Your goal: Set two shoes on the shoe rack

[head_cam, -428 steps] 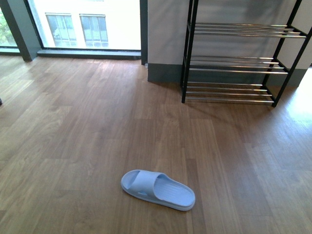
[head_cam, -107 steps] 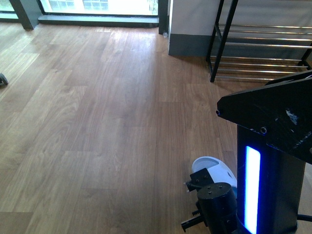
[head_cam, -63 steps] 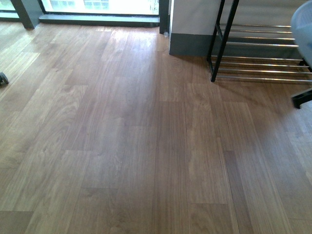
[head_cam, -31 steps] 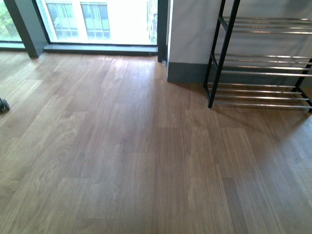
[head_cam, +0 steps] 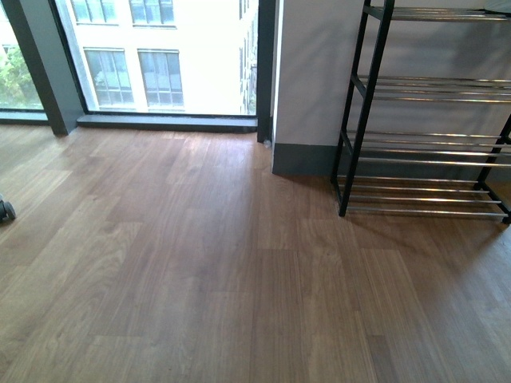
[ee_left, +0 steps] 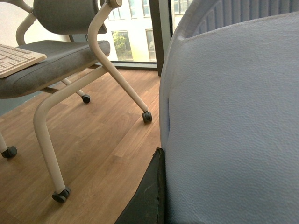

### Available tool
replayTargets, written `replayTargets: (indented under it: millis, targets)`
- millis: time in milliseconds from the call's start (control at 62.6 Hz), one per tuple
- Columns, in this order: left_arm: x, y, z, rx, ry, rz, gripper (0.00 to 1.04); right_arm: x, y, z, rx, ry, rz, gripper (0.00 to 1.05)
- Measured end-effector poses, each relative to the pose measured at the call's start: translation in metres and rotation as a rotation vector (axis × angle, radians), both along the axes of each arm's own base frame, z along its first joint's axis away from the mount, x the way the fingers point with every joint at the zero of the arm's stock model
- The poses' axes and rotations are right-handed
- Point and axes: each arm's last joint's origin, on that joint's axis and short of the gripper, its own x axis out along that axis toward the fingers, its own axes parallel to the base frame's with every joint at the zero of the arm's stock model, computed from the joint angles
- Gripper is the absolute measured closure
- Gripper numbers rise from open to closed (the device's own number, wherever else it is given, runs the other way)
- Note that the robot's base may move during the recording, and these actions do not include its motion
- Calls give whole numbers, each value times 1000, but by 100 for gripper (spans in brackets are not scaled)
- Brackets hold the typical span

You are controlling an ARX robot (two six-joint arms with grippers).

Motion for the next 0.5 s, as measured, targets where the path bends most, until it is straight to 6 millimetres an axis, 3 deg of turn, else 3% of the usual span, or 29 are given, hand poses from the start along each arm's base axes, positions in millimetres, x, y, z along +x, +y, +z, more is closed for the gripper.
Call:
replayTargets:
  millis: [496]
  targets:
    - [0, 0, 0, 0, 0, -2, 103, 0, 0, -1, 0, 1, -5, 103]
